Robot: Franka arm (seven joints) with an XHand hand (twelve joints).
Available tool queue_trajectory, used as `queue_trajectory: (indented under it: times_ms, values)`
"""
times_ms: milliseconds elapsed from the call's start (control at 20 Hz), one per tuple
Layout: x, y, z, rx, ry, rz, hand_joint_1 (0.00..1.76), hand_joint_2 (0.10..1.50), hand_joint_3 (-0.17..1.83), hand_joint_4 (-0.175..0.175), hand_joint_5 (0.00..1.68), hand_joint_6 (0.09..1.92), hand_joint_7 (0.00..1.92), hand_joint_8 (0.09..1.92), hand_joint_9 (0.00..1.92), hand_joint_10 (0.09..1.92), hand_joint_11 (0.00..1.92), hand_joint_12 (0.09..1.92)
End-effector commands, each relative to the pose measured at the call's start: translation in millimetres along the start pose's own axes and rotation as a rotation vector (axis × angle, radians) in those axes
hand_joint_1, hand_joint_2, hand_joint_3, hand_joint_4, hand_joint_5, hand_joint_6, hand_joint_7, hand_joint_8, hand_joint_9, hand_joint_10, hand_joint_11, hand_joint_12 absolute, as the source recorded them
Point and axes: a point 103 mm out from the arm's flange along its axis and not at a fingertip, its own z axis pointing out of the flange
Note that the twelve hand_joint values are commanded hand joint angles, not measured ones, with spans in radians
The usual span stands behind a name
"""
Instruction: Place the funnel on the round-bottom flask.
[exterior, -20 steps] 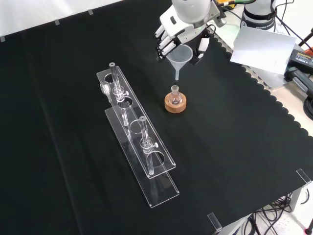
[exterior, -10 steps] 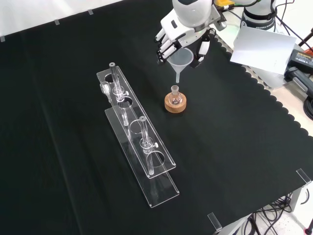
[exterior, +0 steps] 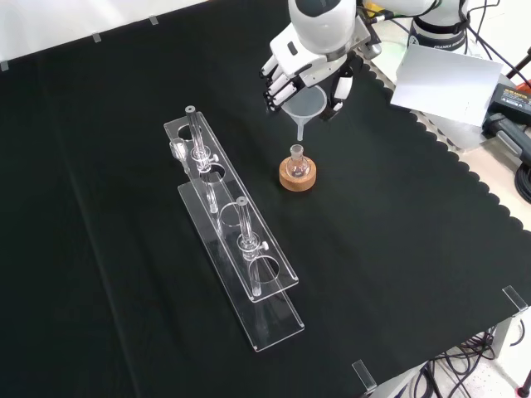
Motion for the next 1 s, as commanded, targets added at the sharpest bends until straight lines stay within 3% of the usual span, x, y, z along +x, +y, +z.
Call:
queue_trajectory:
  times_ms: [50,550,1000]
  values:
    - [3.0,5.7,5.0,-0.001,0.008,0.0,0.79,0.81,0.52,-0.002,0.6,0.59,0.62,0.66,0.92,0.42,0.6,1.21]
    - [5.6,11.5,5.2,-0.024,0.043,0.003,0.79,0.81,0.52,-0.004,0.6,0.61,0.61,0.66,0.92,0.43,0.6,1.21]
    - [7.3,15.7,10.4,-0.01,0.059,-0.005,0.78,0.81,0.52,-0.004,0.59,0.61,0.61,0.67,0.92,0.43,0.6,1.21]
